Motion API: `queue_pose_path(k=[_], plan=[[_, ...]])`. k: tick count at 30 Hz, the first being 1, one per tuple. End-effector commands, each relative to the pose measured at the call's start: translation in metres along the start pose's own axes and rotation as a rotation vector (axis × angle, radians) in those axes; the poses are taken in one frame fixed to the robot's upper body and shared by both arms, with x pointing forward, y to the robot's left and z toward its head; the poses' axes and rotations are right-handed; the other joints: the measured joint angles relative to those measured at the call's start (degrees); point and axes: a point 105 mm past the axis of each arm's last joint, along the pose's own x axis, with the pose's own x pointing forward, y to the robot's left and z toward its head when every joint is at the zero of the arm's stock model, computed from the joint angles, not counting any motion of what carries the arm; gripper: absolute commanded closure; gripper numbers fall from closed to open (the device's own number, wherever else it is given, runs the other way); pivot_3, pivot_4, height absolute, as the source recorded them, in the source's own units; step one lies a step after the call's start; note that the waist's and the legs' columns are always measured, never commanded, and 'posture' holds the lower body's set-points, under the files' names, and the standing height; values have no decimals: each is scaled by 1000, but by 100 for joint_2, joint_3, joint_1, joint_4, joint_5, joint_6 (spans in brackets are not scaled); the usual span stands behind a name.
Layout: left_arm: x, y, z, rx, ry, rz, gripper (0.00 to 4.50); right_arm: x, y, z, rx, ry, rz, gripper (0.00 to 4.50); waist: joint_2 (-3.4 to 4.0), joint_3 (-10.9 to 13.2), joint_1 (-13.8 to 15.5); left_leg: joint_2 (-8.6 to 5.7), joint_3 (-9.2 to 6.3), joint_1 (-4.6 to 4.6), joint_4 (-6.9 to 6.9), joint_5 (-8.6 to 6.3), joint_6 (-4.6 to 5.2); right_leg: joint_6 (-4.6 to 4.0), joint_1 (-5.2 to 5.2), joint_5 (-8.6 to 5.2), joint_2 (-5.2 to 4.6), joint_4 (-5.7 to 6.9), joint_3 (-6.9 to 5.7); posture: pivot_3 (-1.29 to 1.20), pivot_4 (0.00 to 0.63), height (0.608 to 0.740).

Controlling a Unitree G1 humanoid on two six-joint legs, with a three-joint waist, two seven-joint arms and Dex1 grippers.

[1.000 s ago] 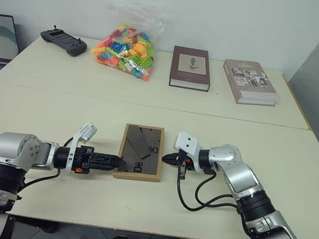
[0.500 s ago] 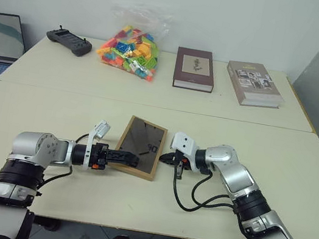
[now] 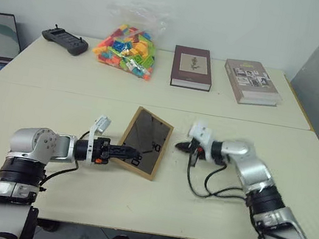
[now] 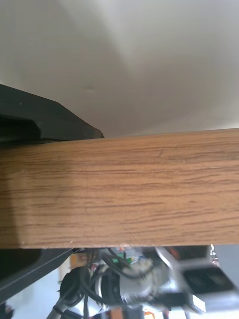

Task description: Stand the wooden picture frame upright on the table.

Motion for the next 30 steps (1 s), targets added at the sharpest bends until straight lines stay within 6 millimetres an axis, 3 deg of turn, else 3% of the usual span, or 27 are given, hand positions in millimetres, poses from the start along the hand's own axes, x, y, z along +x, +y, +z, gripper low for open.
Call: queue_pose_path(k=[1, 5, 8, 17, 20, 25, 30], plan=[[5, -38, 26, 113, -115, -99, 3266, -25, -20, 62, 45, -170, -26, 3785, 0, 0, 0, 0, -1, -6, 0, 2, -4, 0, -4, 0, 0, -1, -1, 0, 150, 740], [14, -61, 39, 178, -210, -155, 3266, -33, -15, 110, 156, -302, 50, 2893, -1, 0, -3, 3, 0, -15, 1, 9, -16, 0, -10, 0, 0, -6, -1, 0, 150, 740], [18, -77, 46, 217, -255, -203, 3266, -31, -7, 128, 226, -339, 121, 2268, -2, 0, -6, 3, 1, -14, 0, 9, -16, -1, -10, 0, 0, -6, 1, 0, 150, 740], [24, -100, 47, 265, -304, -268, 3266, -12, -6, 136, 226, -288, 129, 457, -2, 0, -38, 1, 3, -16, -1, 9, -16, -1, -11, 1, -1, -5, 2, 0, 150, 740], [25, -100, 48, 268, -311, -254, 3266, -16, 11, 151, 239, -341, 245, 457, -2, 0, -41, 1, 4, -16, -1, 9, -16, -1, -12, 1, -1, -6, 1, 0, 150, 740], [22, -99, 47, 269, -316, -239, 3266, -34, 34, 152, 245, -357, 405, 457, -2, 0, -33, 1, 2, -20, -1, 9, -16, -1, -12, 1, -2, -8, 0, 0, 150, 740], [21, -99, 46, 262, -317, -235, 3266, -53, 36, 149, 259, -370, 436, 457, -2, 0, -43, 0, 2, -18, -2, 9, -16, -1, -12, 1, -3, -7, 0, 0, 150, 740]])
